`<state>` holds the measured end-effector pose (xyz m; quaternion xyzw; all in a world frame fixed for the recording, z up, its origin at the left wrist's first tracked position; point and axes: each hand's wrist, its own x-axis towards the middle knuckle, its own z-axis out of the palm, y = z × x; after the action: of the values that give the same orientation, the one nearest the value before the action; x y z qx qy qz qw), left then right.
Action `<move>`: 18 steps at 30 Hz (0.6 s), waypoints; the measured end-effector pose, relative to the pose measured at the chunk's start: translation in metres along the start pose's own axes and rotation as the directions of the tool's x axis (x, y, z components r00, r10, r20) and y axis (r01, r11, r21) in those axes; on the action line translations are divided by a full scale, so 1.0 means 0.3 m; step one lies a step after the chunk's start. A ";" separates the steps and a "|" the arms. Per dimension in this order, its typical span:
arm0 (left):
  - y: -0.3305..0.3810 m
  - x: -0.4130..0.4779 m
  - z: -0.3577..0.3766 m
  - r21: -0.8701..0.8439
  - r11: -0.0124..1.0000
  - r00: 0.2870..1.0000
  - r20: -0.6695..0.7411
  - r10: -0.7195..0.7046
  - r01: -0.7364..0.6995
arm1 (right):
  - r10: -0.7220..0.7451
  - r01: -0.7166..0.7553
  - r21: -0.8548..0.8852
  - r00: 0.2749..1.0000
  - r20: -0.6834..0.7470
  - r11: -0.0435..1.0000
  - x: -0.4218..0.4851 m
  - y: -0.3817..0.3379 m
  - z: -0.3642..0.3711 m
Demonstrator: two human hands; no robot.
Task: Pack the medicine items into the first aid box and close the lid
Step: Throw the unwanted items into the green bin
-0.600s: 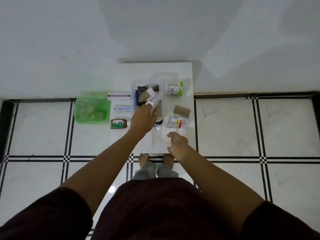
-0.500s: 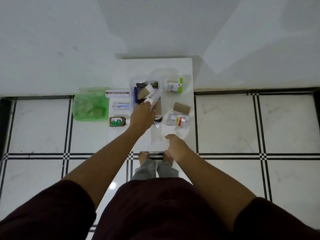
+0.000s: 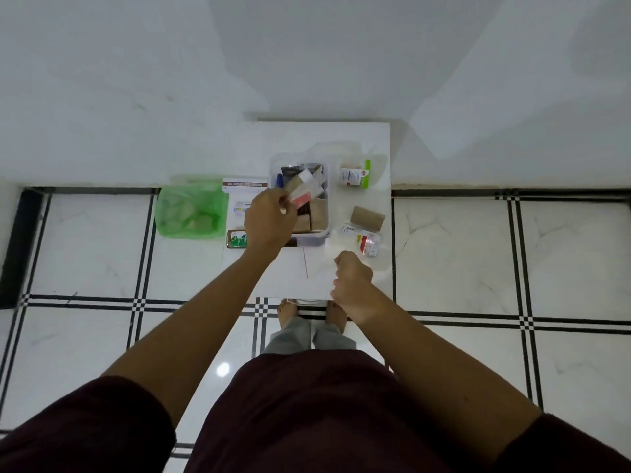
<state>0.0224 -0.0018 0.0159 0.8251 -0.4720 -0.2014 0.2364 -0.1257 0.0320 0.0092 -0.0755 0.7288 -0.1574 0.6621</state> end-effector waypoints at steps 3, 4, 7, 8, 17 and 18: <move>-0.004 0.010 -0.078 -0.120 0.991 0.994 -0.101 0.049 -0.061 | -0.023 0.029 0.078 0.997 -0.074 0.997 -0.083 -0.033 0.019; -0.004 0.013 -0.106 -0.164 0.983 0.989 -0.134 0.055 -0.077 | -0.051 0.059 0.106 0.995 -0.083 0.993 -0.110 -0.046 0.031; -0.017 0.016 -0.204 -0.285 0.955 0.978 -0.209 0.023 -0.084 | -0.186 0.190 0.102 0.981 -0.047 0.977 -0.179 -0.088 0.096; -0.026 0.021 -0.235 -0.309 0.948 0.973 -0.230 0.009 -0.082 | -0.221 0.223 0.083 0.975 -0.023 0.971 -0.196 -0.104 0.129; -0.301 0.137 -0.434 -0.319 0.948 0.930 -0.348 -0.121 0.004 | -0.238 0.247 -0.049 0.960 0.145 0.968 -0.239 -0.144 0.581; -0.354 0.161 -0.451 -0.315 0.949 0.928 -0.347 -0.135 0.021 | -0.236 0.250 -0.080 0.959 0.154 0.965 -0.234 -0.141 0.648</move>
<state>0.1930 0.0300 0.0583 0.8198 -0.3494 -0.1248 0.4362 0.0702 -0.0105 0.0747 -0.2083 0.6714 -0.1957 0.6837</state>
